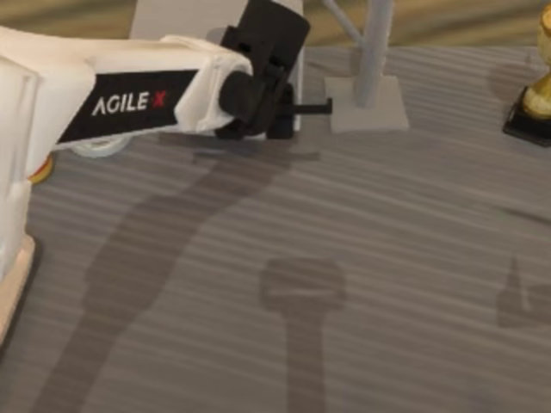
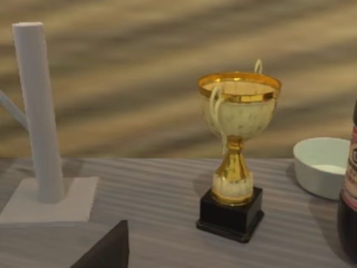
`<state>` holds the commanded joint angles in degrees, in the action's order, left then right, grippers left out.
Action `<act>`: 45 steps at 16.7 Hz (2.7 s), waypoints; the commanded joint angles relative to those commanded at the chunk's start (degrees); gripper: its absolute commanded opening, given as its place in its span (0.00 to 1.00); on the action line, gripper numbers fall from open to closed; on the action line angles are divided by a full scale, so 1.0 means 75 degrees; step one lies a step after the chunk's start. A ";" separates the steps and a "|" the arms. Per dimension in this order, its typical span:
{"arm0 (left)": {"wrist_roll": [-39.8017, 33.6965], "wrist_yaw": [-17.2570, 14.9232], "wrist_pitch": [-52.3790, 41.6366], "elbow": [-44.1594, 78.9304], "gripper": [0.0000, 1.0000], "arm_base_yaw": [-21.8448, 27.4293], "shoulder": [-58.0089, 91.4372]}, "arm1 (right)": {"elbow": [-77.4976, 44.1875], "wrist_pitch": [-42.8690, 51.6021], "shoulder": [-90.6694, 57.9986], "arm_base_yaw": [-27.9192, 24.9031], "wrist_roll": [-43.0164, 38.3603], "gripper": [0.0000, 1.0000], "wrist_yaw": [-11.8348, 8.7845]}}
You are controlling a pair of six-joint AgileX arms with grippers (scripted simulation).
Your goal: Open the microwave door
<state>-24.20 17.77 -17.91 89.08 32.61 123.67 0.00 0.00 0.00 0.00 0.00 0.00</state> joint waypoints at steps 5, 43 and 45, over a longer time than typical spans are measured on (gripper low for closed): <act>0.0000 0.0000 0.0000 0.0000 0.00 0.0000 0.0000 | 0.0000 0.0000 0.0000 0.0000 0.0000 1.00 0.0000; 0.0450 -0.0331 0.0358 -0.0575 0.00 -0.0072 -0.0345 | 0.0000 0.0000 0.0000 0.0000 0.0000 1.00 0.0000; 0.0450 -0.0331 0.0358 -0.0575 0.00 -0.0072 -0.0345 | 0.0000 0.0000 0.0000 0.0000 0.0000 1.00 0.0000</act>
<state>-20.83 15.29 -15.23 84.77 32.08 121.09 0.00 0.00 0.00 0.00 0.00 0.00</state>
